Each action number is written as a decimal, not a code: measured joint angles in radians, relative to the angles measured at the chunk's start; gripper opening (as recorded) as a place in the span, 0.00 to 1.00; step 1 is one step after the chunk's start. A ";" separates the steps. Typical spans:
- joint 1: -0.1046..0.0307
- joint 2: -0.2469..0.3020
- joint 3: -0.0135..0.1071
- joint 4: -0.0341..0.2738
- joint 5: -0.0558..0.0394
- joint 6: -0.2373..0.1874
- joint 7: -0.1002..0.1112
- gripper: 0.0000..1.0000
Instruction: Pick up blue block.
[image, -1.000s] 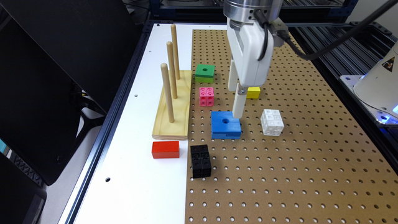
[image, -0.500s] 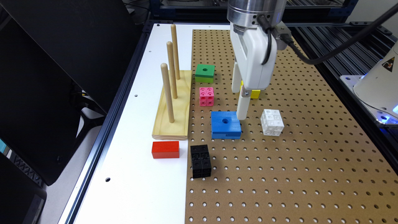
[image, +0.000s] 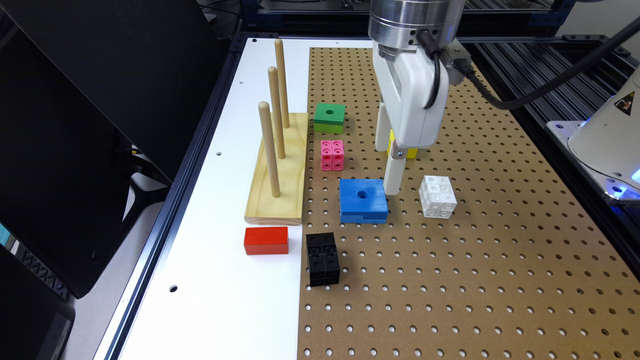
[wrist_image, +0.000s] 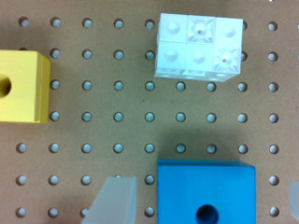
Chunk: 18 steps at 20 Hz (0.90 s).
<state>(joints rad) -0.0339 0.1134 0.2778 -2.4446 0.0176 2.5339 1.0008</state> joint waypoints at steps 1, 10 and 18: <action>-0.001 0.000 0.000 0.000 0.0000 0.004 0.000 1.00; -0.003 0.017 -0.001 0.018 -0.0011 0.032 0.000 1.00; -0.004 0.119 -0.010 0.022 -0.0146 0.134 0.000 1.00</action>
<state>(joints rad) -0.0376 0.2323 0.2677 -2.4222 0.0030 2.6678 1.0008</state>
